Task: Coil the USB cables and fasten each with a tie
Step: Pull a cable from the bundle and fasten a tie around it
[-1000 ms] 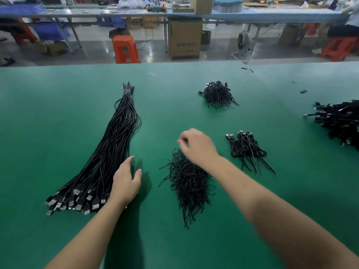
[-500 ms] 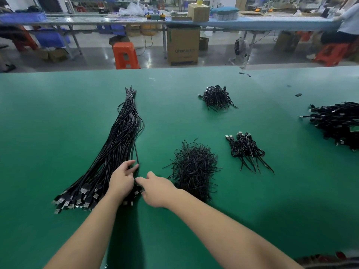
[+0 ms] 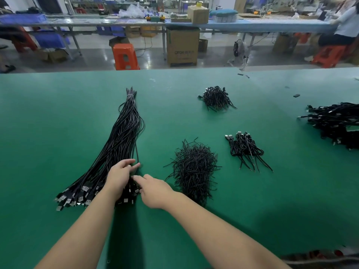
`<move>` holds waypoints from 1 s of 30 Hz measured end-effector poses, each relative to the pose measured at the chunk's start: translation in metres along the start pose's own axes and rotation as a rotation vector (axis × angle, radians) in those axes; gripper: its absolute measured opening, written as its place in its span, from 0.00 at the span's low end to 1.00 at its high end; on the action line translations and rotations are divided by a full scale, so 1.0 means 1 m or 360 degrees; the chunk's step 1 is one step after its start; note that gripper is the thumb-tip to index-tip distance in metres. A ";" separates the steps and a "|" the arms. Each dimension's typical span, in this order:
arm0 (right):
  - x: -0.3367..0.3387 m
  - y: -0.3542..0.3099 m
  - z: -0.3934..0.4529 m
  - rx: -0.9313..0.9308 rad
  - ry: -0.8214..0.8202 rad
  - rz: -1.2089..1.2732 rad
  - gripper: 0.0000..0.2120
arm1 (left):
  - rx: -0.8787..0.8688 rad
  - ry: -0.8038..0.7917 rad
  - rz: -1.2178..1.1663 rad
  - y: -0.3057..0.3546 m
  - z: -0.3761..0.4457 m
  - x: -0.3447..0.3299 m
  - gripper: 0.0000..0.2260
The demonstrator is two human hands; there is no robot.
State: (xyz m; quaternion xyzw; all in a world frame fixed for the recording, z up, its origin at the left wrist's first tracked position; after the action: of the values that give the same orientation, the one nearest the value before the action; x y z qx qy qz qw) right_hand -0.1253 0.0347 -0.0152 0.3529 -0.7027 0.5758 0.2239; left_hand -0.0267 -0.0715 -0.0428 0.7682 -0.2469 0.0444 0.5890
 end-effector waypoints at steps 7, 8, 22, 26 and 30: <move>0.004 -0.009 0.012 -0.0040 -0.0143 -0.0114 0.23 | -0.0002 -0.0036 -0.0369 -0.010 0.007 0.006 0.12; 0.007 -0.010 0.014 -0.0044 -0.0120 -0.0097 0.21 | -0.0011 -0.0021 -0.0414 -0.010 0.008 0.007 0.12; 0.033 0.023 0.020 -0.0461 0.0548 0.1237 0.06 | -0.0051 0.0005 -0.0469 -0.006 0.006 0.009 0.12; 0.028 0.016 0.015 -0.0466 0.0413 0.1871 0.09 | -0.0068 0.0009 -0.0386 -0.007 0.008 0.006 0.08; 0.042 0.004 0.011 -0.0305 0.0335 0.2113 0.14 | -0.0095 -0.0014 -0.0257 -0.008 0.009 0.004 0.12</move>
State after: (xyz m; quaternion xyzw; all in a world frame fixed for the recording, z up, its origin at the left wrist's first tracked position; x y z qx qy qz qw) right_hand -0.1547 0.0148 0.0094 -0.2327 -0.7927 0.5578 -0.0797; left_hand -0.0217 -0.0799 -0.0505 0.7678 -0.1879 -0.0141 0.6123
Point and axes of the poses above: each hand's wrist, its own z-axis towards the middle knuckle, its own x-axis out of the back of the hand, y = z × x, the point moved 6 cm from there along z, towards the middle knuckle, and after that the axes turned 13 degrees about z, right-handed, at the moved point
